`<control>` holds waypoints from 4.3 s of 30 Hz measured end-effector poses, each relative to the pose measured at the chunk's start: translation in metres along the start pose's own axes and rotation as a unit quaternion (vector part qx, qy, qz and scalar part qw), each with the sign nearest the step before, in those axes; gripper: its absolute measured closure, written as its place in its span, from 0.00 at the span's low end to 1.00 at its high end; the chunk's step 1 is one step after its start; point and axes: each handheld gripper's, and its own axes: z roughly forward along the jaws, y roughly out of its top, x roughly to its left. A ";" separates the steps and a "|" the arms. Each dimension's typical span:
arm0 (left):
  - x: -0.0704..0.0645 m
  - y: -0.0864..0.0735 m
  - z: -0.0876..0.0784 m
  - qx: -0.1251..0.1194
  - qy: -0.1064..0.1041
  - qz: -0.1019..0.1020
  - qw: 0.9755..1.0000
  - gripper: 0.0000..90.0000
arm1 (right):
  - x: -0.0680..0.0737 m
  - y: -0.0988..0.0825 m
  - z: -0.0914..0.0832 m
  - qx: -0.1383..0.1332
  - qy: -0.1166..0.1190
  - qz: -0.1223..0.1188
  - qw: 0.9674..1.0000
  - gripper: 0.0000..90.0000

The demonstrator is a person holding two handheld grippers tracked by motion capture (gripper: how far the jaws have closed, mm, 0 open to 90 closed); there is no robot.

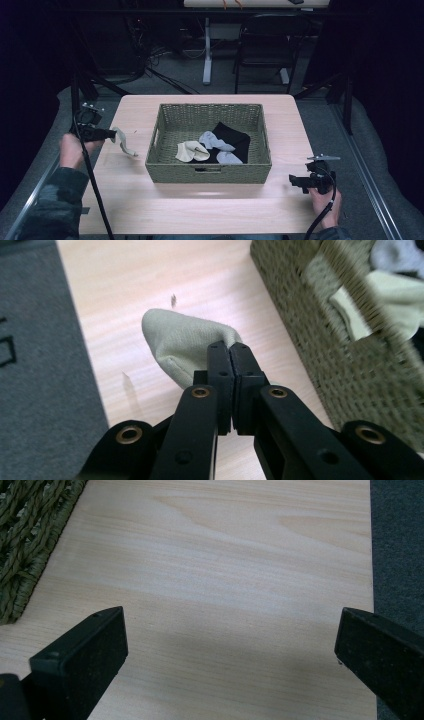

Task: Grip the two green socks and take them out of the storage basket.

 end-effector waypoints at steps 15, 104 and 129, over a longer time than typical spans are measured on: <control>0.002 -0.025 0.076 0.071 -0.049 -0.029 0.996 0.97 | 0.000 0.000 0.000 -0.001 0.001 -0.003 1.000 0.00; -0.210 0.086 0.167 0.203 -0.104 0.248 0.941 0.75 | -0.003 -0.001 -0.003 -0.005 0.007 -0.005 1.000 0.00; -0.191 0.098 0.116 0.097 -0.110 0.216 0.965 0.97 | -0.003 -0.001 -0.002 -0.004 0.008 -0.005 1.000 0.00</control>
